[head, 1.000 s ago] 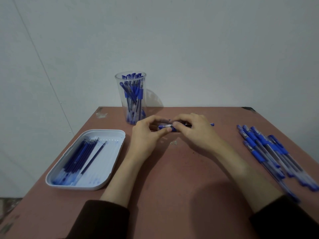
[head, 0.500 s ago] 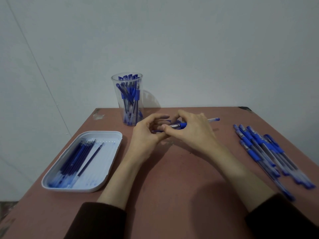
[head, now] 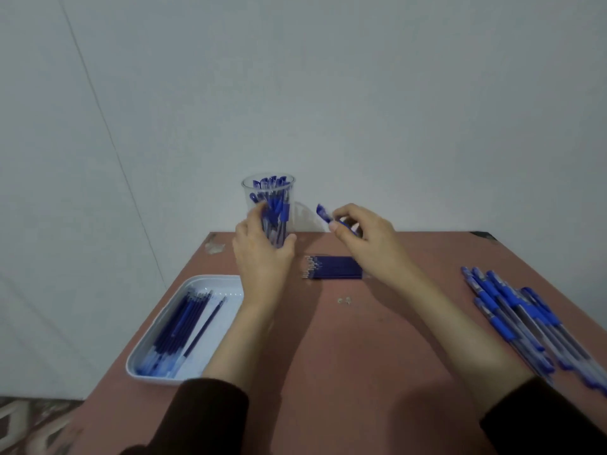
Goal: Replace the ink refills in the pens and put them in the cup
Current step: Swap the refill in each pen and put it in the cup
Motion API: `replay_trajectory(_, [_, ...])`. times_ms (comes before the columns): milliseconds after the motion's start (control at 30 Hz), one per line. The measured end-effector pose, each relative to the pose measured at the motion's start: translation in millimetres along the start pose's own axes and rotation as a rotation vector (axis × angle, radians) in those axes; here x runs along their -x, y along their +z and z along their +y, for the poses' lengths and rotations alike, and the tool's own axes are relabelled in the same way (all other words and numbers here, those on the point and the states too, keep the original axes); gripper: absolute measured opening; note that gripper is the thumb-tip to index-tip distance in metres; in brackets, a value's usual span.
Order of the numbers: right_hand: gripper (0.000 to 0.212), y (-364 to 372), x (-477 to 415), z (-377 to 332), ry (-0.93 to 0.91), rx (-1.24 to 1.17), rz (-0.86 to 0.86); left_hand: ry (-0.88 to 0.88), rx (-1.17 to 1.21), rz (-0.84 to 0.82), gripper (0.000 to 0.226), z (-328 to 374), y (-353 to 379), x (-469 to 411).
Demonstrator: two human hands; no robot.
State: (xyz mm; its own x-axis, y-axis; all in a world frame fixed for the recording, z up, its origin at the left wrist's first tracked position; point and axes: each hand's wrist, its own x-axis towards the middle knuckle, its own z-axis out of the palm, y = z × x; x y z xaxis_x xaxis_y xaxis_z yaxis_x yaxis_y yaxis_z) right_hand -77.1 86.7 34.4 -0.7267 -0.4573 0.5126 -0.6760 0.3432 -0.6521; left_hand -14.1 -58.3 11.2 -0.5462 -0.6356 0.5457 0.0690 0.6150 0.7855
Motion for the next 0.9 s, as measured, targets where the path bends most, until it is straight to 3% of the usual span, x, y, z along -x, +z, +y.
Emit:
replay_trajectory(100, [0.005, -4.9, -41.5, -35.6, -0.055, -0.193, 0.095, -0.144, -0.124, -0.081, 0.098, -1.2, -6.4, -40.5])
replay_trajectory(200, [0.010, -4.1, -82.1, -69.9, -0.091, -0.400, 0.155, -0.240, -0.072, -0.224, 0.119, -11.0, -4.9, -62.5])
replay_trajectory(433, [0.013, 36.3, -121.0, -88.8, -0.122, -0.389, 0.188, -0.221, 0.071, -0.221, 0.092, -32.3, 1.8, -58.5])
replay_trajectory(533, [0.013, 51.6, -121.6, -74.2, -0.057, -0.238, 0.115, -0.206, 0.097, -0.222, 0.092, -36.5, 2.8, -59.4])
replay_trajectory(667, [0.035, 59.6, -114.3, -53.5, -0.085, 0.066, 0.059, -0.182, 0.100, -0.222, 0.092, -39.3, 4.0, -59.9])
replay_trajectory(900, [0.007, 61.4, -118.0, -49.7, -0.072, 0.234, -0.034, -0.170, 0.108, -0.220, 0.090, -41.1, 2.7, -59.9])
